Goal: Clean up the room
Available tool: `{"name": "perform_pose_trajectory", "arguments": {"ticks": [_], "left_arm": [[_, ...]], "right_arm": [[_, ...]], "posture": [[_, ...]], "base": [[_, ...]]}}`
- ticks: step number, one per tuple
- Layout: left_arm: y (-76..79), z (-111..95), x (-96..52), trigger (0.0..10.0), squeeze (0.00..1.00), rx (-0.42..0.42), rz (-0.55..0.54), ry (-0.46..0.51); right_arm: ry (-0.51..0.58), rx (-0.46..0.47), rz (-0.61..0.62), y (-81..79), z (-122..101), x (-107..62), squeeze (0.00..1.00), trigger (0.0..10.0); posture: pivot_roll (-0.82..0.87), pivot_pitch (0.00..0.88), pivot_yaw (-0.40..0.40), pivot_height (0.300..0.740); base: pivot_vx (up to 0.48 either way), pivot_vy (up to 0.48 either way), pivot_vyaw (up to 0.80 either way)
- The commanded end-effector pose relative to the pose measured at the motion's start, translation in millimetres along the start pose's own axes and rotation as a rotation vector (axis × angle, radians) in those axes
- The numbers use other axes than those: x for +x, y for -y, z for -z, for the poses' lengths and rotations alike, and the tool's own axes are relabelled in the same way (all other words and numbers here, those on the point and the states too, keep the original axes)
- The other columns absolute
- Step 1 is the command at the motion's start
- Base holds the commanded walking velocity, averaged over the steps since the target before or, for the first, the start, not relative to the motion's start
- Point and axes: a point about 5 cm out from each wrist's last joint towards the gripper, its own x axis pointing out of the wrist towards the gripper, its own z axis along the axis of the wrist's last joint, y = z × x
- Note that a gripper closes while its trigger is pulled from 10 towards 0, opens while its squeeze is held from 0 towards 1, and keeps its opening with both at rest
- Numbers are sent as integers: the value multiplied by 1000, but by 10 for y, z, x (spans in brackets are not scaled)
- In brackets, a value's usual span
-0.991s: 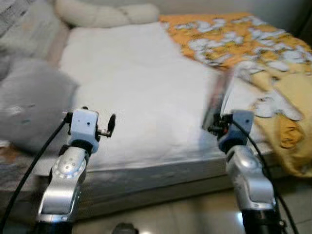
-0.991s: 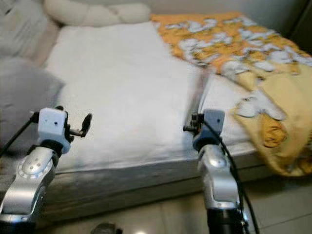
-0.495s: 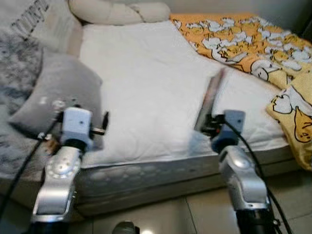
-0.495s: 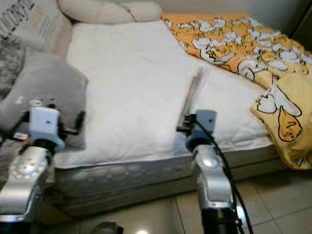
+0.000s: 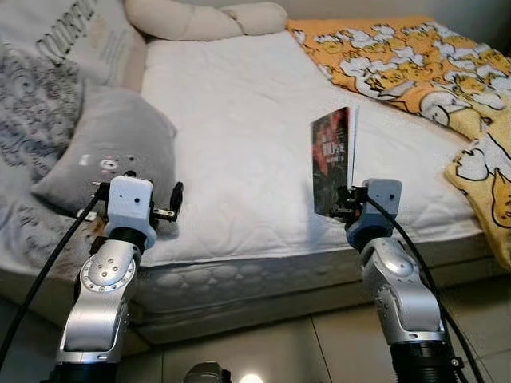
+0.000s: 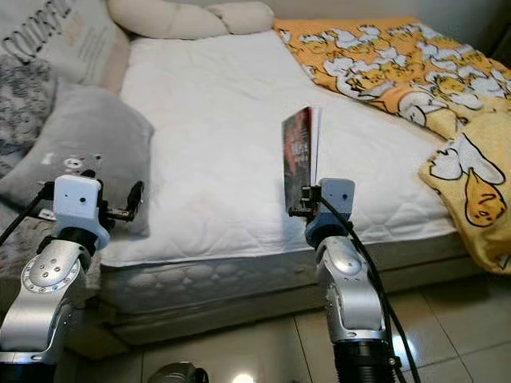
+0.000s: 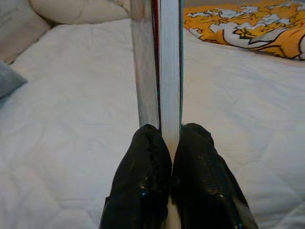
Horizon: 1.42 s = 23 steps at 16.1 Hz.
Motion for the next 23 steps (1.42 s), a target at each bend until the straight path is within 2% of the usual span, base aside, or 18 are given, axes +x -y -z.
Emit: {"name": "perform_pose_trajectory", "arguments": {"ticks": [1,8,11,19,21,23], "left_arm": [[5,-37,9,10000,0,-5,4,20],[-8,-34,-1,10000,0,-3,5,22],[4,-39,-10,10000,0,0,19,25],[28,-64,6,10000,0,-4,30,34],[27,-66,9,10000,0,-2,32,33],[24,-66,13,10000,0,-1,33,32]], "right_arm": [[51,-22,-20,-35,-115,34,0,10000],[38,-59,-80,-129,-98,57,0,10000],[29,-13,-42,-69,-75,58,0,10000],[6,-31,-72,-95,-41,66,0,10000],[12,-67,-114,-137,-52,69,0,10000],[13,-73,-122,-151,-55,73,0,10000]], "posture": [[162,0,-9,740],[169,0,-12,740],[168,0,-10,740],[170,0,-5,740],[171,0,-4,740],[171,0,-1,740]], "base": [[277,0,800],[285,0,800],[286,0,0],[286,0,0],[289,0,0],[285,0,800]]}}
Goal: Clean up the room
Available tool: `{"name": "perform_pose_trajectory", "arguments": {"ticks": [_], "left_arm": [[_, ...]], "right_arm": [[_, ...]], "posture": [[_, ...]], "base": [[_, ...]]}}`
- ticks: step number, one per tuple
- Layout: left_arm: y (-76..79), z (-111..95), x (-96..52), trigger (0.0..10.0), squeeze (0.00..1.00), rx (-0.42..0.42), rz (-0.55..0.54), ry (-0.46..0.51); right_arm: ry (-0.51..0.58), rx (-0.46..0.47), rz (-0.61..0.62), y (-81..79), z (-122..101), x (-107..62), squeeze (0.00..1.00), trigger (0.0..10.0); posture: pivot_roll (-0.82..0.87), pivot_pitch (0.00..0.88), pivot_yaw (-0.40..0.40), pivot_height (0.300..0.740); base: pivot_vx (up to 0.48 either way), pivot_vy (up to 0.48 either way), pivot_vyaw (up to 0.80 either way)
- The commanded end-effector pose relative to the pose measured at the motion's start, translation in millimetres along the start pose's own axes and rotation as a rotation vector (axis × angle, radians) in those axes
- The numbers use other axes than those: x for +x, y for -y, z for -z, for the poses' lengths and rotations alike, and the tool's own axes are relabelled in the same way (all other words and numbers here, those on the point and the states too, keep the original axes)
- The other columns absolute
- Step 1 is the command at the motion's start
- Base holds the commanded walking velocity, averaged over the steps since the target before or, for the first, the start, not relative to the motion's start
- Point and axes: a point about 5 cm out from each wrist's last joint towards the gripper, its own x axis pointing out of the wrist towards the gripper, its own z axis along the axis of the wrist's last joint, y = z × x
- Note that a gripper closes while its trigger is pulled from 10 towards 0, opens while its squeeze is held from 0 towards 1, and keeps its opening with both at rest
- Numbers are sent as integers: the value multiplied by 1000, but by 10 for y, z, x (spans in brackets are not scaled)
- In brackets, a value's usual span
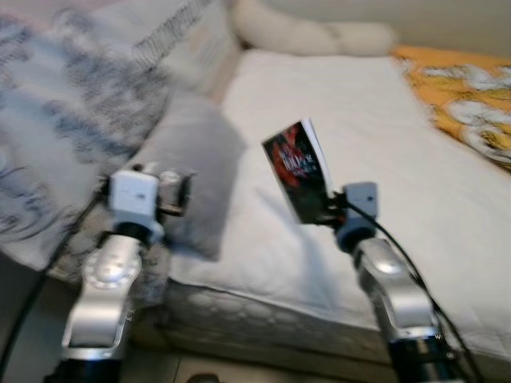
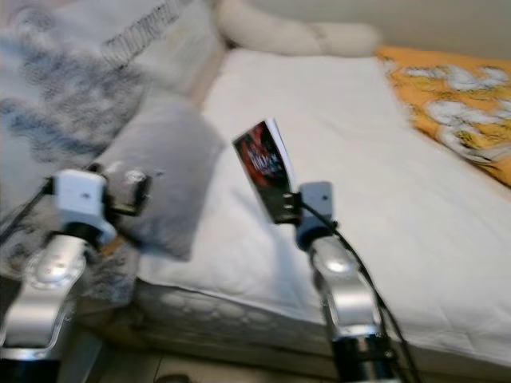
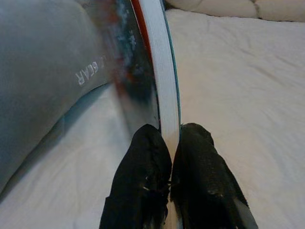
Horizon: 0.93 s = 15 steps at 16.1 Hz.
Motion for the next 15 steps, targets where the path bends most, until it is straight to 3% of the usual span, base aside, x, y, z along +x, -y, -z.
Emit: {"name": "perform_pose_trajectory", "arguments": {"ticks": [1,13,15], "left_arm": [[-85,23,-20,10000,0,14,-22,-15],[-33,20,-12,10000,0,11,11,-9],[14,20,-32,10000,0,18,58,-16]], "right_arm": [[67,3,-11,-43,-155,30,0,10000],[63,29,-4,-6,-156,33,0,10000],[44,57,-20,-4,-171,65,0,10000]], "posture": [[171,0,-1,740],[161,0,-10,740],[157,0,-13,740]], "base": [[289,0,800],[289,0,0],[133,0,0]]}}
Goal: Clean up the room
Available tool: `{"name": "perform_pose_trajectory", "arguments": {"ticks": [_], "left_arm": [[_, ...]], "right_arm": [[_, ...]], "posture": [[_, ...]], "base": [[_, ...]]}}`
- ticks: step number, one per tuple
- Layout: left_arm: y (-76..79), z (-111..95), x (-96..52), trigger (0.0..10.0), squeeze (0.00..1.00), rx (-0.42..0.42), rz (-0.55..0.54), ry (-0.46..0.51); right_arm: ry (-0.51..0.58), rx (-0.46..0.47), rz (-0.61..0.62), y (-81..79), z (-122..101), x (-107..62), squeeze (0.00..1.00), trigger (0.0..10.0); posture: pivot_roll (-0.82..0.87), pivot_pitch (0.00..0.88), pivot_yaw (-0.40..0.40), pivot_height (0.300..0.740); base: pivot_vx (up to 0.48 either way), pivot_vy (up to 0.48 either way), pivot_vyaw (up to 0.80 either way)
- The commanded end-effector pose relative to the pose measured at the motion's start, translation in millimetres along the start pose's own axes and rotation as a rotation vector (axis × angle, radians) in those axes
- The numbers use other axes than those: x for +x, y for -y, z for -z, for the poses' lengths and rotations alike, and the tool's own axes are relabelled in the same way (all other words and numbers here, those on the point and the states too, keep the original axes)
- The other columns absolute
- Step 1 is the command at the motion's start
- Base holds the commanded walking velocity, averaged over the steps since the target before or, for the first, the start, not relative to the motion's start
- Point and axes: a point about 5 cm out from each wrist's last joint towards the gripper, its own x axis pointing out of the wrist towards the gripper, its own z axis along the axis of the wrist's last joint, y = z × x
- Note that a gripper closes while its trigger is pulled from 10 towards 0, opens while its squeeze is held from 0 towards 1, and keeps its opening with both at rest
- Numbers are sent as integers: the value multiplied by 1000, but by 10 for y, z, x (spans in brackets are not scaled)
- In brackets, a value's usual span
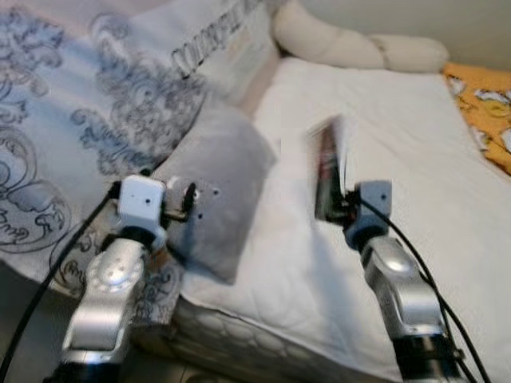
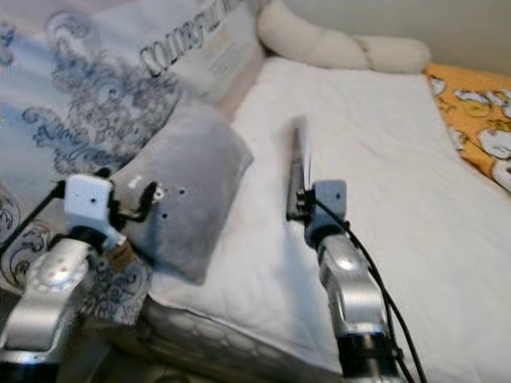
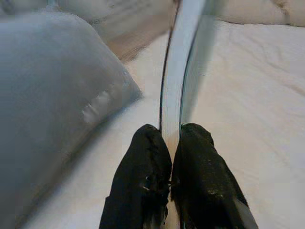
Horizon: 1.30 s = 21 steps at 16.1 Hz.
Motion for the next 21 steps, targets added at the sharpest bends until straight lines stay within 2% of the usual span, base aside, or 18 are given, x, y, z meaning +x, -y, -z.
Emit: {"name": "perform_pose_trajectory", "arguments": {"ticks": [1,3,5,7,9,11,12,13,17,18,19,21], "left_arm": [[108,-68,6,10000,0,4,87,22],[173,-75,-14,10000,0,32,208,5],[227,-82,-40,10000,0,53,348,-18],[288,-80,-80,10000,0,64,486,-44],[361,-53,-122,10000,0,78,635,-82],[385,-42,-139,10000,0,88,714,-109],[397,-41,-150,10000,0,99,772,-131],[400,-41,-157,10000,0,100,790,-140],[395,-19,-181,10000,0,113,851,-180],[390,-3,-192,10000,0,117,868,-198],[388,17,-208,10000,0,119,890,-219],[384,53,-247,10000,0,105,917,-246]], "right_arm": [[11,69,-30,6,-94,43,0,10000],[-48,161,-37,35,-80,131,0,10000],[-171,220,-64,37,10,217,0,10000],[-256,356,-104,30,71,278,0,10000],[-333,448,-128,65,182,358,0,10000],[-382,519,-140,80,257,407,0,10000],[-422,585,-120,127,321,446,0,10000],[-432,612,-116,141,333,457,0,10000],[-482,595,-101,229,380,473,0,10000],[-503,594,-94,251,410,458,133,10000],[-524,586,-68,296,455,438,1000,10000],[-535,562,-34,373,508,405,1000,10000]], "posture": [[158,0,-13,740],[175,0,-21,740],[177,0,-20,740],[183,0,-16,740],[187,0,-11,740],[191,0,-1,740],[198,0,4,740],[200,0,4,740],[212,0,12,740],[217,0,13,740],[221,0,11,740],[223,0,11,740]], "base": [[0,0,0],[0,0,0],[0,0,0],[0,0,0],[0,0,0],[0,0,0],[0,0,0],[0,0,0],[0,0,0],[0,0,0],[0,0,0],[0,0,0]]}}
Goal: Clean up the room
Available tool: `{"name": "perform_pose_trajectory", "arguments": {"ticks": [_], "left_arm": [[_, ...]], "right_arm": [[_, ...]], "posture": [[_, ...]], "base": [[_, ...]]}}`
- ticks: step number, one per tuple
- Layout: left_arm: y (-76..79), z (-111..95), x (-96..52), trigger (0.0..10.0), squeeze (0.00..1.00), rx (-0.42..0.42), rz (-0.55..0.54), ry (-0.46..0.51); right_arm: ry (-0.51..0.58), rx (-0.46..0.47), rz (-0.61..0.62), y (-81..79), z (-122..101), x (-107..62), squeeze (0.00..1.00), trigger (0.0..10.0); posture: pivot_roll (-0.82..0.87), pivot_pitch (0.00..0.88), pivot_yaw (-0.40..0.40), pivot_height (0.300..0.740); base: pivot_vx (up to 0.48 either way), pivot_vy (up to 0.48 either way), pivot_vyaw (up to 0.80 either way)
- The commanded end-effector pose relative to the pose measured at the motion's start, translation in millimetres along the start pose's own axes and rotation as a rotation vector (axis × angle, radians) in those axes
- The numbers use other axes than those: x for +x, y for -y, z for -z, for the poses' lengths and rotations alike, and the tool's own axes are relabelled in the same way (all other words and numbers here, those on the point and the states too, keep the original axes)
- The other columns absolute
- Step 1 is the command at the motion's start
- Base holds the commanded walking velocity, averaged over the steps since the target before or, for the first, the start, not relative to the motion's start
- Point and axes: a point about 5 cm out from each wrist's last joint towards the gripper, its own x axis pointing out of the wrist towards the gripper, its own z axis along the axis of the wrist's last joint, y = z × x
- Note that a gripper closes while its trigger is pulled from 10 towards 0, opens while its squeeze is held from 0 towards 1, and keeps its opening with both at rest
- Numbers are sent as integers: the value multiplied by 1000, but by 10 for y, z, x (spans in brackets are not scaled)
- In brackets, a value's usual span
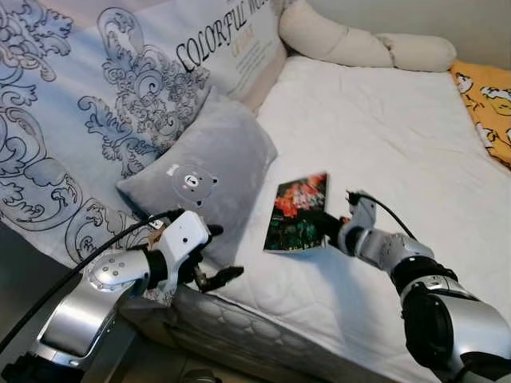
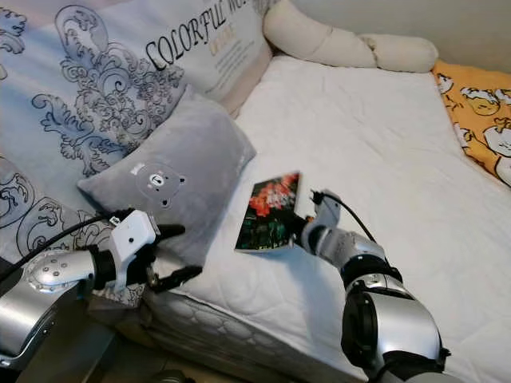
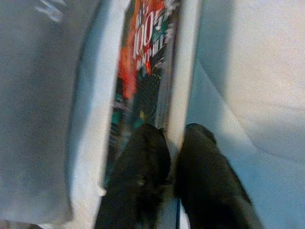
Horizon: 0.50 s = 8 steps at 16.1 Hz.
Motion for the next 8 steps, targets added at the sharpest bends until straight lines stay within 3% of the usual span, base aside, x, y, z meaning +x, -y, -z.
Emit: {"name": "perform_pose_trajectory", "arguments": {"ticks": [1,2,3,6,8], "left_arm": [[19,-9,-14,10000,0,1,24,-9],[22,-2,-16,10000,0,-6,31,-13],[14,16,-14,10000,0,-34,30,-4],[11,21,0,10000,0,-49,27,4],[19,11,7,10000,0,-60,16,15]], "right_arm": [[22,-20,7,48,-48,-24,1000,10000],[26,-18,15,93,-43,-38,1000,10000],[25,-5,76,262,4,-86,1000,10000],[40,17,145,543,39,-206,1000,10000],[56,-9,125,605,0,-255,1000,10000]], "posture": [[223,0,11,740],[222,0,14,740],[216,0,23,740],[207,0,31,740],[203,0,32,740]], "base": [[0,0,0],[0,0,0],[0,0,0],[0,0,0],[0,0,0]]}}
